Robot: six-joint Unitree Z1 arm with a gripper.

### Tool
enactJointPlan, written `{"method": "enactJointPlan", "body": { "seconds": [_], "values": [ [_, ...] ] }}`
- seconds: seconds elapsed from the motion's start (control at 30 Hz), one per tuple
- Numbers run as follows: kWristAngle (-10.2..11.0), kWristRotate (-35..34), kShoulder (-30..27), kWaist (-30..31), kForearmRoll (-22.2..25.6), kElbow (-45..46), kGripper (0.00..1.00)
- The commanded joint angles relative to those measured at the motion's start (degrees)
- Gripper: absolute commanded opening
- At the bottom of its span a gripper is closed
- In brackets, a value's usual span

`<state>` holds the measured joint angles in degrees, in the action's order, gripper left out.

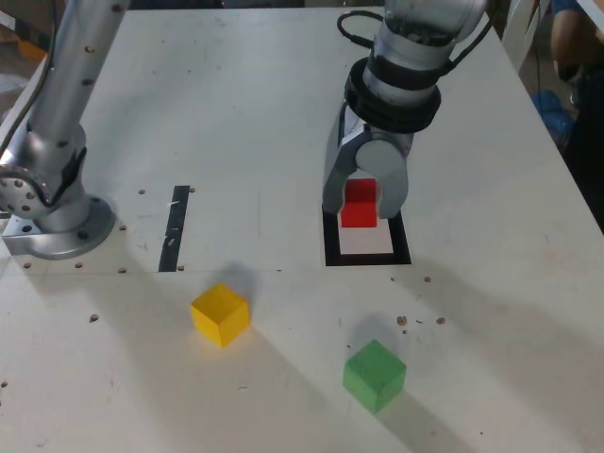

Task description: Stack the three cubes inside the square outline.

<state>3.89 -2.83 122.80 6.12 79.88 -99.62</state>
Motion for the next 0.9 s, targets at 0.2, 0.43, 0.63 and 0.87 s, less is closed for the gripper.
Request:
{"method": "enactJointPlan", "body": {
  "seconds": [0.2, 0.43, 0.63, 0.87],
  "values": [
    [-0.4, 0.1, 0.7, -0.8, -1.9, 1.7, 0.2],
    [-0.6, 0.6, 1.0, -1.4, -2.5, 2.4, 0.27],
    [-1.0, 1.7, 1.6, -1.6, -3.1, 2.1, 0.4],
    [-2.0, 3.2, 2.8, -1.9, -3.7, 1.7, 0.62]
  ]
}}
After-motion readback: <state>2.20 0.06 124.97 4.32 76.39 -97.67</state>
